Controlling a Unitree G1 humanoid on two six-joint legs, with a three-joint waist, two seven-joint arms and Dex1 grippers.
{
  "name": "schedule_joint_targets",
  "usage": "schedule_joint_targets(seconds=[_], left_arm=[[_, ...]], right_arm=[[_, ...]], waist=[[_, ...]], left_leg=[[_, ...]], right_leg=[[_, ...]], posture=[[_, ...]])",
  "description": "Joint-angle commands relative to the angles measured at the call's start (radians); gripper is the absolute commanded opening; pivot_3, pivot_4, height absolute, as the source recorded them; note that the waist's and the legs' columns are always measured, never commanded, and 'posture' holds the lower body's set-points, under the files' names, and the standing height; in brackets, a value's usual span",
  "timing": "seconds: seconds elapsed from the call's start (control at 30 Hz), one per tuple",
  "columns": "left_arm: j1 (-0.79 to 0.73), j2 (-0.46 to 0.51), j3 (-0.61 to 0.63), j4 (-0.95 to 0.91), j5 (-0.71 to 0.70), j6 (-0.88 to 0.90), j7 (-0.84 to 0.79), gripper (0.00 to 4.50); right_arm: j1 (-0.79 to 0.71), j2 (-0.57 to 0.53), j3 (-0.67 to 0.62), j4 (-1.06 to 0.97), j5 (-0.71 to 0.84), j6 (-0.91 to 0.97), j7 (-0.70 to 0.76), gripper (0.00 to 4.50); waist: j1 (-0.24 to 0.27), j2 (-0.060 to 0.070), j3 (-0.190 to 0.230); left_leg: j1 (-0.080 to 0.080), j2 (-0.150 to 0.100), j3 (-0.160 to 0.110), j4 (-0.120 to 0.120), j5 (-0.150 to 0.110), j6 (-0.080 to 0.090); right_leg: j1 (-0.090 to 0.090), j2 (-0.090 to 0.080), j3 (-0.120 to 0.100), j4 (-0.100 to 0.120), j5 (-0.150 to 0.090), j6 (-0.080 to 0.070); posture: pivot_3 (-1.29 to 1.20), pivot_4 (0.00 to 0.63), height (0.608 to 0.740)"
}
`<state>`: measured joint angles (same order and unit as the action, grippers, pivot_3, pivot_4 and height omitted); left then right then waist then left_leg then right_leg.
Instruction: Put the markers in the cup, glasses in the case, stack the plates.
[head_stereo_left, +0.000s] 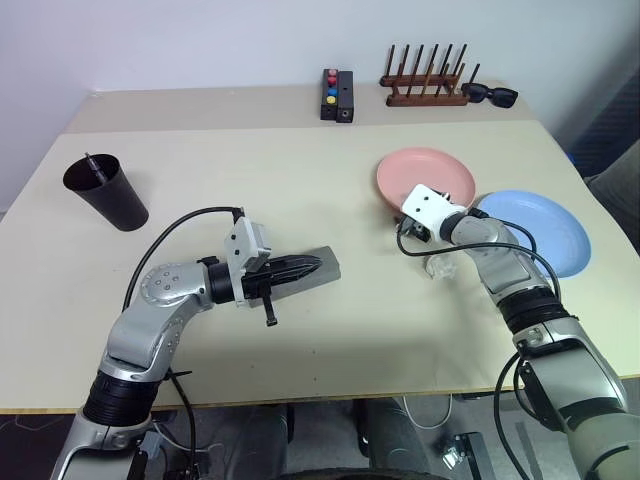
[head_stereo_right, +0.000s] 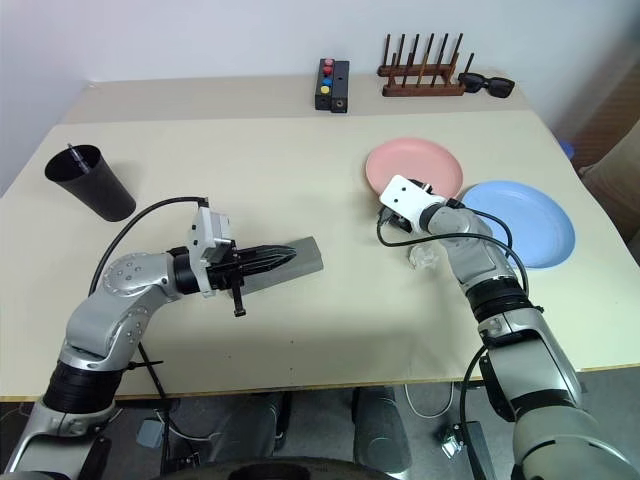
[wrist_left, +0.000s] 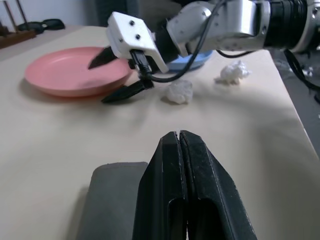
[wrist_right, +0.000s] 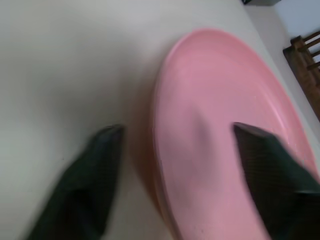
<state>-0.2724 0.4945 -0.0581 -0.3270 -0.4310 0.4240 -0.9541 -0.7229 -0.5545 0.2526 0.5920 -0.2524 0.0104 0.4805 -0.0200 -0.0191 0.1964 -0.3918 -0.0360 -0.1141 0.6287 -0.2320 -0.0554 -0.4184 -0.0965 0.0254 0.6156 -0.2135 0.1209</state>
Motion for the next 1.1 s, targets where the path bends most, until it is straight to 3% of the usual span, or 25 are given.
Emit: schedule_joint_targets(seconds=[0.03,0.13,0.17,0.5,0.7,0.8,0.93,1.1], left_arm=[[0.005,-0.013,0.036,-0.043,-0.042,-0.004,0.035,0.0],[0.009,-0.023,0.036,-0.04,-0.06,0.003,0.057,0.0],[0.011,-0.025,0.033,-0.04,-0.062,0.004,0.062,0.0],[0.007,-0.053,0.009,-0.025,-0.056,-0.01,0.087,0.0],[-0.015,-0.08,-0.008,0.012,-0.059,-0.017,0.08,0.0],[-0.048,-0.107,-0.034,0.055,-0.055,-0.028,0.056,0.0],[-0.079,-0.128,-0.059,0.098,-0.04,-0.047,0.037,0.0],[-0.083,-0.13,-0.062,0.104,-0.039,-0.051,0.032,0.0]], right_arm=[[-0.028,0.007,-0.006,0.012,-0.013,-0.031,-0.001,1.71],[-0.025,0.009,-0.009,0.012,-0.02,-0.041,-0.002,0.17],[-0.019,0.009,-0.012,0.002,-0.021,-0.043,-0.003,0.07],[0.074,-0.068,-0.049,-0.24,-0.043,-0.131,-0.012,0.07],[0.24,-0.233,-0.227,-0.515,0.036,0.033,0.077,0.07],[0.428,-0.324,-0.392,-0.647,0.122,0.135,0.163,0.07],[0.603,-0.356,-0.505,-0.723,0.173,0.201,0.204,0.07],[0.651,-0.343,-0.528,-0.706,0.195,0.23,0.197,0.07]], waist=[[0.0,0.0,0.0],[0.0,0.0,0.0],[0.0,0.0,0.0],[0.0,0.0,0.0],[0.014,0.0,0.0],[0.02,0.001,0.0],[0.003,0.001,0.0],[-0.003,0.002,0.0]], left_leg=[[0.0,0.0,0.0,0.0,0.0,0.0],[0.0,0.0,0.0,0.0,0.0,0.0],[0.0,0.0,0.0,0.0,0.0,0.0],[0.0,0.0,0.0,0.0,0.0,0.0],[-0.001,-0.001,0.0,0.001,0.0,0.0],[0.0,-0.001,-0.001,0.001,0.0,0.0],[0.002,-0.001,0.0,0.002,-0.001,0.002],[0.004,0.0,0.001,0.002,-0.001,0.002]], right_leg=[[0.0,0.0,0.0,0.0,0.0,0.0],[0.0,0.0,0.0,0.0,0.0,0.0],[0.0,0.0,0.0,0.0,0.0,0.0],[0.0,0.0,0.0,0.0,0.0,0.0],[0.001,0.0,0.0,-0.002,-0.002,-0.002],[0.003,-0.001,0.0,-0.003,-0.002,-0.002],[0.006,-0.001,0.0,-0.004,-0.002,-0.002],[0.006,-0.001,0.0,-0.003,-0.003,-0.002]], posture=[[0.0,0.15,0.739],[0.0,0.15,0.739],[0.0,0.15,0.739],[0.0,0.15,0.739],[0.0,0.15,0.739],[0.0,0.15,0.739],[0.0,0.15,0.739],[0.0,0.15,0.739]])
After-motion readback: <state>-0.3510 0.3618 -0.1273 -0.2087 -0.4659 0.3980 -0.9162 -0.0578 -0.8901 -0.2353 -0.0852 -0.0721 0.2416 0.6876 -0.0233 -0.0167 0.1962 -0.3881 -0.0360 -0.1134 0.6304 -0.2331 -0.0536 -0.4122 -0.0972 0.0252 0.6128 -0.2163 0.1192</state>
